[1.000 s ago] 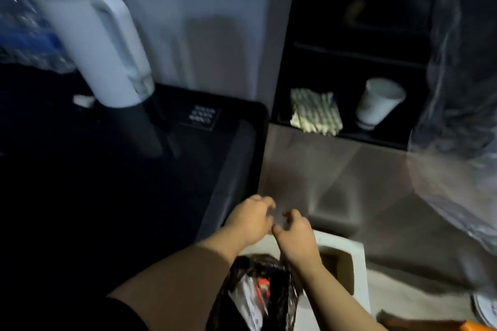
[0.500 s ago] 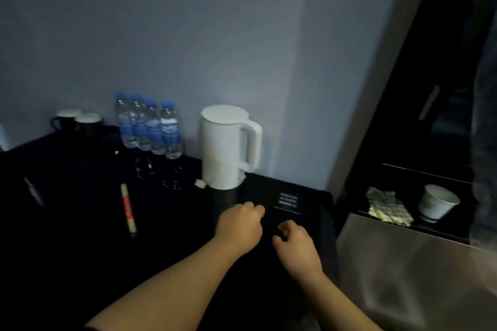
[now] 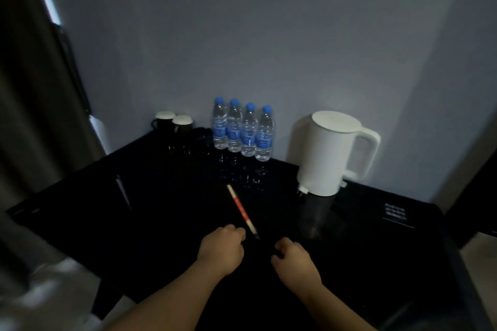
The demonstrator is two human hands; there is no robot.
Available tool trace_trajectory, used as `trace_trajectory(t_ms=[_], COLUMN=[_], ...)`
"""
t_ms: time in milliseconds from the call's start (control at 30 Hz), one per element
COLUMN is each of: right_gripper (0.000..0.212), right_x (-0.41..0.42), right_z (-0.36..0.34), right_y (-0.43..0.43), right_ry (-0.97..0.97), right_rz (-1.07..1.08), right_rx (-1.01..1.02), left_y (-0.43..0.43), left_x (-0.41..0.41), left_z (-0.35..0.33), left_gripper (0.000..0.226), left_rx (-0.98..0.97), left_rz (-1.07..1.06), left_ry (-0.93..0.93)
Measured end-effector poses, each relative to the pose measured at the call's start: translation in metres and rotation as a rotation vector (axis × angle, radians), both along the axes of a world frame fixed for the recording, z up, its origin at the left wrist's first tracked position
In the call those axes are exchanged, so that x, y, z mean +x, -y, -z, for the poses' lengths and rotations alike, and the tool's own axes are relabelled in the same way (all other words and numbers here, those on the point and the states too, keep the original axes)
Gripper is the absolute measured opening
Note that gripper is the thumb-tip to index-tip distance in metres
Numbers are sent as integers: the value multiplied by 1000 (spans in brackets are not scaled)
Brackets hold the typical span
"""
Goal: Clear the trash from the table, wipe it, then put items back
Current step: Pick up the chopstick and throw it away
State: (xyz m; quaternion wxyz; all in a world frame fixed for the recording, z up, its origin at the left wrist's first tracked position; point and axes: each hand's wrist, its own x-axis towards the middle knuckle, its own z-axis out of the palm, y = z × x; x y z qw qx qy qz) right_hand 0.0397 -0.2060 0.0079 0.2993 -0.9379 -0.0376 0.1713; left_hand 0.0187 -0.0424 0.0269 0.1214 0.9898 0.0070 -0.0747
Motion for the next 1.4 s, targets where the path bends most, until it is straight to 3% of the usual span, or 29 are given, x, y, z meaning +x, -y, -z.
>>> trace_trajectory(t_ms=[333, 600, 800, 1033, 1167, 1267, 1400], right_gripper=[32, 37, 27, 29, 12, 3, 6], right_x=[58, 102, 114, 112, 96, 79, 53], right_z=[26, 47, 55, 53, 46, 36, 28], right_y=[-69, -103, -105, -92, -70, -42, 1], right_ry=[-56, -24, 26, -102, -58, 33, 153], right_rz=[-26, 91, 69, 21, 85, 154, 189], right_rx=[-69, -336, -439, -346, -215, -92, 23], left_y=[-87, -105, -93, -60, -47, -34, 0], left_x=[50, 115, 140, 138, 131, 120, 99], left_z=[24, 30, 57, 65, 61, 52, 38], left_gripper=[36, 38, 39, 57, 39, 27, 31], left_rx=[-42, -43, -24, 143, 228, 118, -42], left_rz=[17, 189, 229, 336, 362, 384, 429], left_ry=[-49, -87, -163, -108, -89, -63, -31])
